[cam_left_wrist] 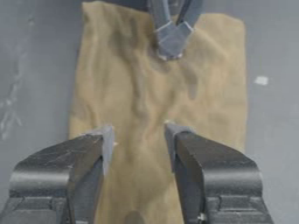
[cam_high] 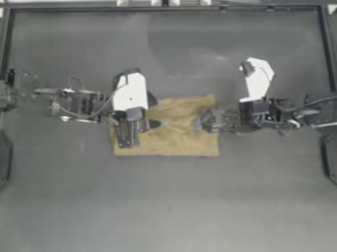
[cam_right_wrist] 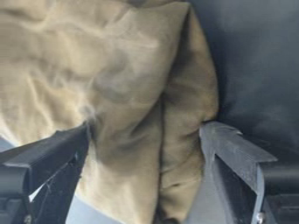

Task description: Fold shirt

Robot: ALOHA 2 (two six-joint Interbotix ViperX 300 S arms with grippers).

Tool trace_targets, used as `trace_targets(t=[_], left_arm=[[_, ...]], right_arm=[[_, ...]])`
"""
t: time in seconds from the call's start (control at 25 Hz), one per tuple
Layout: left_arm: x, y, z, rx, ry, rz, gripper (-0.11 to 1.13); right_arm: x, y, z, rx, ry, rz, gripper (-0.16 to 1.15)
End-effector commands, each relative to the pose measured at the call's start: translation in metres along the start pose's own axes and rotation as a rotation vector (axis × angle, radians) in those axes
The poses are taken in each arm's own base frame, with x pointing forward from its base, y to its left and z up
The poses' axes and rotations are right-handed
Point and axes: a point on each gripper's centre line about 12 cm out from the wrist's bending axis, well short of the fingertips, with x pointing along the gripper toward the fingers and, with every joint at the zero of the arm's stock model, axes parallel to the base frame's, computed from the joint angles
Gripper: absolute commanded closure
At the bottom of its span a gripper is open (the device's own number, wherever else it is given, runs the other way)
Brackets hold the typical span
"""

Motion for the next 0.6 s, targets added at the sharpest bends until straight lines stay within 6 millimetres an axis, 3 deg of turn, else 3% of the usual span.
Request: trace_targets(t=[0.04,0.12,0.2,0.32,0.4,0.44,0.6], left_arm=[[-0.006,0.001,0.015,0.002,-0.047,0.001,0.23],[-0.006,0.001,0.015,0.002,-0.044,0.002,0.23],[-0.006,0.0,0.014,0.003,-0.04,0.001,0.23],[-0.005,0.0,0.014,0.004,-0.037,0.001,0.23],[-0.005,-0.001,0.015,0.005,-0.04,0.0,0.23],[-0.005,-0.001,0.015,0.006,-0.04,-0.001,0.23],[0.001,-0.005,0.009,0.01,-0.022,-0.011,0.23]], right_arm=[[0.004,0.003,-0.002,-0.001,-0.003,0.013,-0.02],[0.006,0.0,-0.004,-0.004,0.006,0.0,0.04],[0.008,0.001,-0.008,-0.017,0.018,-0.007,0.2],[0.008,-0.002,-0.012,-0.029,0.043,-0.046,0.8],[0.008,0.001,-0.013,-0.049,0.053,-0.054,1.11],[0.009,0.003,-0.013,-0.058,0.058,-0.058,1.12],[0.009,0.007,-0.012,-0.103,0.077,-0.086,0.87]])
